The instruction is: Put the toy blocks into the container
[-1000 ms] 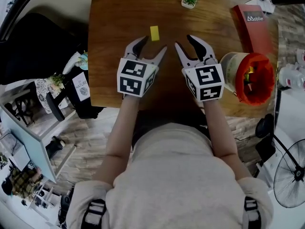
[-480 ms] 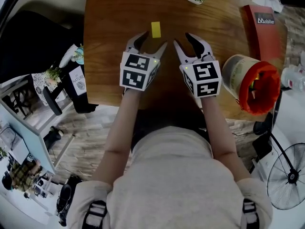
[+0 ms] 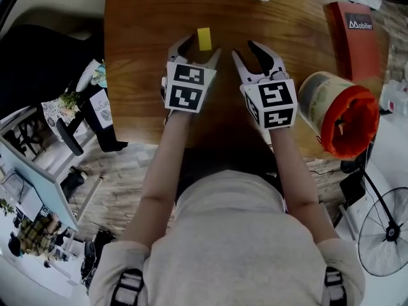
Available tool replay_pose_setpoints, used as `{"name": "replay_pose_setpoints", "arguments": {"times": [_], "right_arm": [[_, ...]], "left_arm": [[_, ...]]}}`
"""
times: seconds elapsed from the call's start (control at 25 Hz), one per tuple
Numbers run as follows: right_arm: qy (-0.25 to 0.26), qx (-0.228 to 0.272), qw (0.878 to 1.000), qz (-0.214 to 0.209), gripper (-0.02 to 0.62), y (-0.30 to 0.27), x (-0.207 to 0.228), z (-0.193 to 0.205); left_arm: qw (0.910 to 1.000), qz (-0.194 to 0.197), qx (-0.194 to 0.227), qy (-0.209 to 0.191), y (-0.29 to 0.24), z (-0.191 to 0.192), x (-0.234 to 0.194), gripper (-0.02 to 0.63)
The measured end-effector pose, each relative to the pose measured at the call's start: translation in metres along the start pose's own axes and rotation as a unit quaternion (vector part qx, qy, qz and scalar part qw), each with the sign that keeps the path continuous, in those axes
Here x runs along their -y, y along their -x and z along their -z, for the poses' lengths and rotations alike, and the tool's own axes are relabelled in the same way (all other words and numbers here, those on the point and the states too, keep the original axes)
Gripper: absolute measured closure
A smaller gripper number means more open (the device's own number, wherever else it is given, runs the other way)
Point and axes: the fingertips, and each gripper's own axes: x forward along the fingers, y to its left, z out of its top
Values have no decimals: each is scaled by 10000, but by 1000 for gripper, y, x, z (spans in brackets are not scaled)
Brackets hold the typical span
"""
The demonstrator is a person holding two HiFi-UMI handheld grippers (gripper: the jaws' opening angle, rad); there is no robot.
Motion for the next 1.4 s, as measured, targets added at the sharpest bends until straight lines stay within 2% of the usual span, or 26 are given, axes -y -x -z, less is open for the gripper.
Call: {"name": "replay_pose_setpoints", "arguments": {"times": [0.24,0.4,0.8,1.4], "right_arm": [[-20,-49,10000,62,445,2,6,4],[-50,-72,9999,85,449,1,8,6],[-105,-17,9996,251,462,9,18,6],[-270,299,9963,763,466,60,22,2]], "left_arm": [[9997,-123,-188,-119,-7,6,-2,344],[9994,-244,-223,-93,-7,8,-7,399],[9993,-74,-247,-280,-5,7,-1,425],[9976,283,250,-575,23,-20,34,426]]}}
